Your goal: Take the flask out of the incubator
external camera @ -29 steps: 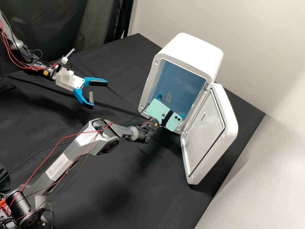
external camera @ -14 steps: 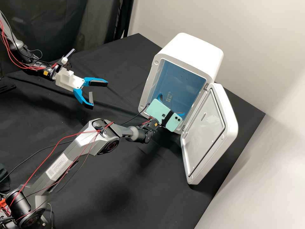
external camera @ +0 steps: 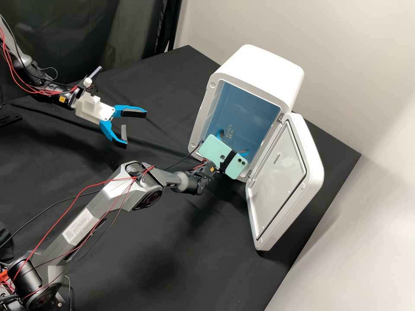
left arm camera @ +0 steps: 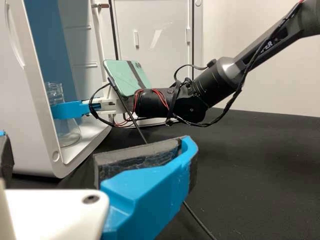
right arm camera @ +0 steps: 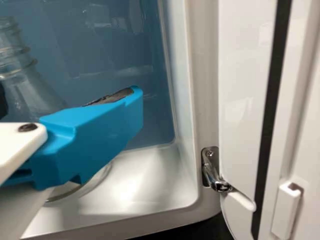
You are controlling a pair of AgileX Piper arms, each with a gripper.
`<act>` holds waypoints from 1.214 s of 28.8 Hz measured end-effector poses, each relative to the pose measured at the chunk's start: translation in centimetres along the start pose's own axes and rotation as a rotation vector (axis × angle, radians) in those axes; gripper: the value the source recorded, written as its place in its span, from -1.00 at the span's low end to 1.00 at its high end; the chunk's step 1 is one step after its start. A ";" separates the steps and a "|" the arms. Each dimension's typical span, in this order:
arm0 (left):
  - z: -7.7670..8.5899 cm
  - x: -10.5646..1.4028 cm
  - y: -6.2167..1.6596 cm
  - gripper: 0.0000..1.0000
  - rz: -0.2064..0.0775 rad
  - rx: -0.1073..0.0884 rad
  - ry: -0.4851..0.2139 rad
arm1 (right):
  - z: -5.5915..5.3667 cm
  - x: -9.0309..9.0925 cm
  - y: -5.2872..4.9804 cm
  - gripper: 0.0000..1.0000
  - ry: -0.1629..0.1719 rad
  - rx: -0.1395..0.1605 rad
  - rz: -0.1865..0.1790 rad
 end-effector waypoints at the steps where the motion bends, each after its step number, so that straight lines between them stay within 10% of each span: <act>1: 0.0 0.0 0.04 1.00 0.001 0.000 0.000 | 0.0 0.0 0.0 -1.00 0.000 0.000 0.000; 35: 0.3 0.0 0.16 1.00 0.005 0.002 -0.010 | 0.2 0.0 -0.3 -1.00 0.031 0.005 0.008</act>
